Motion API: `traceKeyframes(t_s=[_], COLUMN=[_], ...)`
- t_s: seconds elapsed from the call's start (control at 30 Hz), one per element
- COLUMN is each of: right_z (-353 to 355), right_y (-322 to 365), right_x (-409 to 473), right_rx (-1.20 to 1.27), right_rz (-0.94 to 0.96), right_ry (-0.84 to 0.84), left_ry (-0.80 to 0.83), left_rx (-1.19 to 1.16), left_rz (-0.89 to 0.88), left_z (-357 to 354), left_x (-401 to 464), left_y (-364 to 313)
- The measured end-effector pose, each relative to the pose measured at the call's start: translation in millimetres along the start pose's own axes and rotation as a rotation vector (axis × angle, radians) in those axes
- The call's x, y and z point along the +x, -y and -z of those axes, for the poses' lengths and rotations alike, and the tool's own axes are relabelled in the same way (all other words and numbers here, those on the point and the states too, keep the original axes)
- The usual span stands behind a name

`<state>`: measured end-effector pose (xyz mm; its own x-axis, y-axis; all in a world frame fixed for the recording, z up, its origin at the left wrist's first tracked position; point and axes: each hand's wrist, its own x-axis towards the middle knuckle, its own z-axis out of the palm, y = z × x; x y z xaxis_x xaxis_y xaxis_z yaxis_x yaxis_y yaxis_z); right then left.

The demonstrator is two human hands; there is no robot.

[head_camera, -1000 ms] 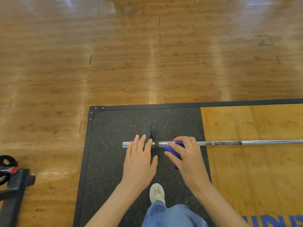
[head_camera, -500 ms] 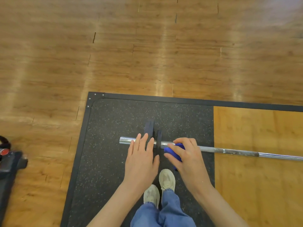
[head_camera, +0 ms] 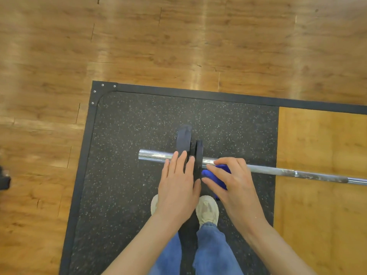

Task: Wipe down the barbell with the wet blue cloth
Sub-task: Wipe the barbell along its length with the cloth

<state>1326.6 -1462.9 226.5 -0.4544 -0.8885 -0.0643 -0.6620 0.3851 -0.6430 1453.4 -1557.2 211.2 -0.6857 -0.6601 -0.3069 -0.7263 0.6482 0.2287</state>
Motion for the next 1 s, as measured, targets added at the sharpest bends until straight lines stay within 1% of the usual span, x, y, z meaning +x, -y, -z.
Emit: traceKeyframes(t_s=[0.13,0.27,0.53,0.77,0.9,1.0], right_z=[-31,-62,-110,-141,-151,-153], right_y=[-10,-18,-44,-68,-73,-78], right_x=[3,10,22,29,36,44], right_rx=[-0.017,0.035,0.000,0.004,-0.005,-0.034], right_rz=[0.011,0.012,0.094,0.193,0.260,0.301], right_ry=[-0.019,-0.061,-0.173,-0.268,-0.318,-0.345], left_ry=[-0.008,-0.090,-0.191,-0.317,-0.330,-0.430], left_rx=[-0.043,-0.045,-0.006,0.117,0.186,0.097], left_rz=[-0.058,-0.142,-0.279,-0.361,-0.424,-0.421], left_z=[-38,-79,-157,-177,-178,-176], left_x=[8,15,27,45,63,79], left_y=[24,46,78,82,82,83])
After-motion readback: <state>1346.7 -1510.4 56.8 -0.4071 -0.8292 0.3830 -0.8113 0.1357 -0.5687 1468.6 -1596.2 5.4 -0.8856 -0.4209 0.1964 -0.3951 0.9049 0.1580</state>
